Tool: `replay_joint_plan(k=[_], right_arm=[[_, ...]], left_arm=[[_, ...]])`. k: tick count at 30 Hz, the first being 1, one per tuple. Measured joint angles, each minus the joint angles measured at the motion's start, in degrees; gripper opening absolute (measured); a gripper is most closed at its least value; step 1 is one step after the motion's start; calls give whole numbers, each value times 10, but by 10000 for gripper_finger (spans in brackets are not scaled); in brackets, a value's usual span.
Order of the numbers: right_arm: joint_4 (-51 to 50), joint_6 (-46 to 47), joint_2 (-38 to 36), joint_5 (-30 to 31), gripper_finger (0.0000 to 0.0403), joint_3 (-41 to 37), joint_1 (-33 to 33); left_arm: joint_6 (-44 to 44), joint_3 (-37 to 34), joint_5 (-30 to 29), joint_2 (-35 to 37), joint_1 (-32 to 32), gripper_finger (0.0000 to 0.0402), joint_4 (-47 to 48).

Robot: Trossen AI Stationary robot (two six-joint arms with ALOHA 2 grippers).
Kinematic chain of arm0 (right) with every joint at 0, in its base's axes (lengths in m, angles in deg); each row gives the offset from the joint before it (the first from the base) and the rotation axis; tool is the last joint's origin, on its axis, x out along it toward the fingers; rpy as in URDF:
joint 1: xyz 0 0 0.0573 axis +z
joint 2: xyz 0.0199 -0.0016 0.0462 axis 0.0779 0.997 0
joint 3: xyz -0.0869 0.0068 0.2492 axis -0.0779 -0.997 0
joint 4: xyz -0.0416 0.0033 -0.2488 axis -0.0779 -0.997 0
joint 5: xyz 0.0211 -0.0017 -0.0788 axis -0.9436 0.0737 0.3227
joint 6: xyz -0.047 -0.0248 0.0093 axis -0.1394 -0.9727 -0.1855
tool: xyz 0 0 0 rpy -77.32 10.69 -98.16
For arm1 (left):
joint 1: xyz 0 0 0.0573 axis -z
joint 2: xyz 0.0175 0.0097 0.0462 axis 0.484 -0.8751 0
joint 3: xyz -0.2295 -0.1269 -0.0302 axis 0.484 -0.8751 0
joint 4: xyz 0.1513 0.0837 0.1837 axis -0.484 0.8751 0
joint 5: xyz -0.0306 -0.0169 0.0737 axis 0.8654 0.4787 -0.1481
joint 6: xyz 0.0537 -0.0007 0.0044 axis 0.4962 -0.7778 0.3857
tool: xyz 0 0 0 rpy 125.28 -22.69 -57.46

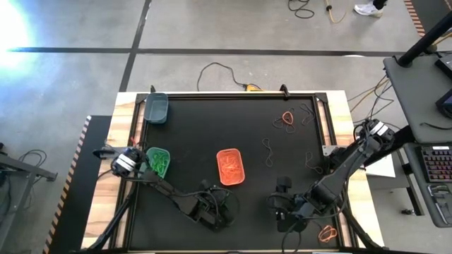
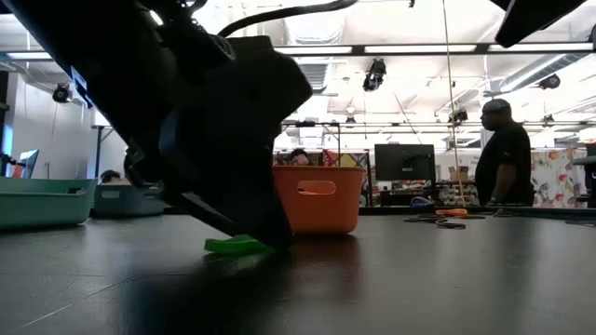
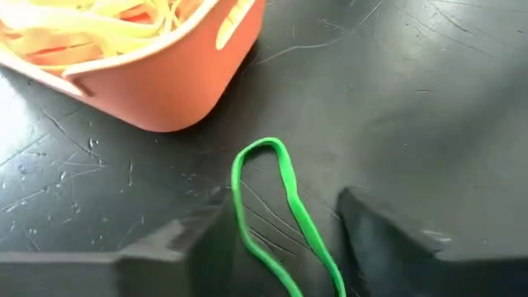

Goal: Sort rubber bands into baskets
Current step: Put the green rubber band into the light sea green bin

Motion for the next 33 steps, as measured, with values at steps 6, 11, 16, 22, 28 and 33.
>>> replay_joint_plan(k=[6, 11, 16, 22, 28, 33], right_arm=[[-1, -22, 0, 4, 215, 0, -7], [0, -41, 0, 4, 215, 0, -11], [0, -45, -1, 4, 215, 0, -11], [0, -40, -2, 4, 215, 0, -10], [14, -10, -1, -1, 215, 0, -2], [18, 6, -1, -19, 215, 0, 2]], left_arm=[[-76, -7, 9, -1, -4, 65, 70], [-125, -21, 36, 3, -14, 11, 83], [-122, -18, 71, 48, -12, 2, 154], [-136, -20, 85, 168, -6, 1, 385], [-155, -86, 162, 284, -50, 0, 578], [-155, -200, 282, 359, -107, 0, 595]])
